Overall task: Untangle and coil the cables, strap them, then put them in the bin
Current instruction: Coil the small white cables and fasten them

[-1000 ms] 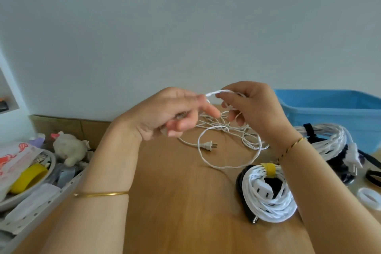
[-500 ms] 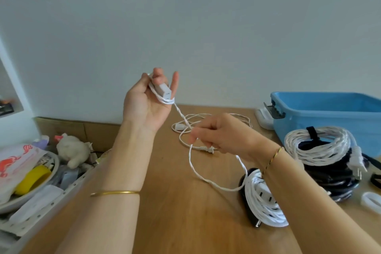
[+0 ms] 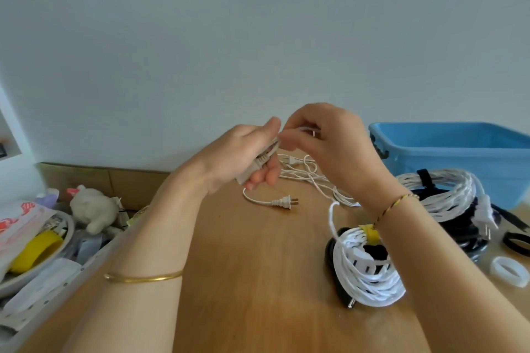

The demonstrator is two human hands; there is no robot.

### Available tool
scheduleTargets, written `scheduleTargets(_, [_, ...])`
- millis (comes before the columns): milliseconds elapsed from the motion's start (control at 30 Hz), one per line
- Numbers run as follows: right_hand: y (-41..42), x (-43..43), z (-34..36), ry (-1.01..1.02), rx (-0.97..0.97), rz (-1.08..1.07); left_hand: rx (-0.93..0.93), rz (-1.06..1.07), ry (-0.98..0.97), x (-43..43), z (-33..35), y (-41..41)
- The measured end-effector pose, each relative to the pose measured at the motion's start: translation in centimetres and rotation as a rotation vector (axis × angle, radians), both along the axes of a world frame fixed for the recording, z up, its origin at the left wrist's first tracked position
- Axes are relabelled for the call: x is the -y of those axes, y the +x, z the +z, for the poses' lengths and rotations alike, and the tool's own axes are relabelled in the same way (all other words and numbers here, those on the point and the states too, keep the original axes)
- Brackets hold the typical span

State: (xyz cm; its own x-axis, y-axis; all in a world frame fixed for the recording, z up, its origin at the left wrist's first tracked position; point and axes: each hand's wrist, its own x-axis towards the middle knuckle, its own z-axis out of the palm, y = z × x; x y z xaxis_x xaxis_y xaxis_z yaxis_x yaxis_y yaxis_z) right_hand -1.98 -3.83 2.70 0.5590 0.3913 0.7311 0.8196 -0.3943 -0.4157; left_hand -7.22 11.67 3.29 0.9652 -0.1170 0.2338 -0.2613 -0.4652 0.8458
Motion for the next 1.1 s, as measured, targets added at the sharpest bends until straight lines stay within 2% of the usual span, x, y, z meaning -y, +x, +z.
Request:
scheduleTargets(100, [0.7,0.4,-0.4,0.085,0.095,-0.039,-0.108,-0.18,-0.2,-0.7,0.2,-0.4])
scheduleTargets(133, [0.9,0.7,-0.5,0.133,0.067,-0.018,-0.116,-0.215,-0.263,-1.0,0.2,-0.3])
scheduleTargets(233, [0.8,0.8,-1.0,0.236,-0.208,0.104,-0.14,-0.299,-0.544,-1.2,0.5,0.0])
scheduleTargets(300, [0.6,-0.1,-1.7,0.185,-0.301,0.115,-0.138,-0.344,-0.791,-1.1,0.9,0.3])
scheduleTargets(400, [0.0,-1.9,-2.4,-0.011,-0.388,0.152,-0.021,-0.293,-1.113,-1.3,1.0,0.7])
scheduleTargets(467, [-0.6,-2.8,-2.7,-0.173,-0.431,0.217,0.105,-0.229,-1.197,-1.7,0.8,1.1])
scheduleTargets(567, [-1.4,-3.1,-2.8,-0.406,-0.514,0.295,0.288,-0.055,-1.118,-2.5,0.3,1.8])
scheduleTargets(633, [-2.0,-2.8,-2.2,-0.494,-0.494,0.308,0.392,0.152,-0.955,-3.0,-0.2,2.2])
scheduleTargets(667, [-2.3,-2.7,-1.7,-0.489,-0.448,0.293,0.439,0.258,-0.804,-3.2,-0.5,2.3])
scheduleTargets(767, [-2.1,-2.1,-0.3,-0.324,-0.264,0.167,0.493,0.461,-0.129,-3.2,-1.1,2.0])
scheduleTargets(800, [-1.9,-1.9,0.0,-0.264,-0.197,0.1,0.46,0.463,0.055,-3.0,-1.0,1.9])
scheduleTargets(867, [-1.4,-1.3,0.1,-0.184,-0.055,-0.048,0.343,0.396,0.292,-2.4,-0.8,1.6])
scheduleTargets(933, [-0.9,-1.0,0.0,-0.156,0.091,-0.142,0.211,0.27,0.344,-1.5,-0.6,1.3])
scheduleTargets(1033, [0.0,-0.3,0.1,-0.089,0.313,-0.187,0.051,0.126,0.096,-0.9,-0.4,0.5])
scheduleTargets(1100, [0.6,0.1,0.0,-0.066,0.391,-0.207,-0.036,0.005,-0.067,-1.2,-0.1,0.2])
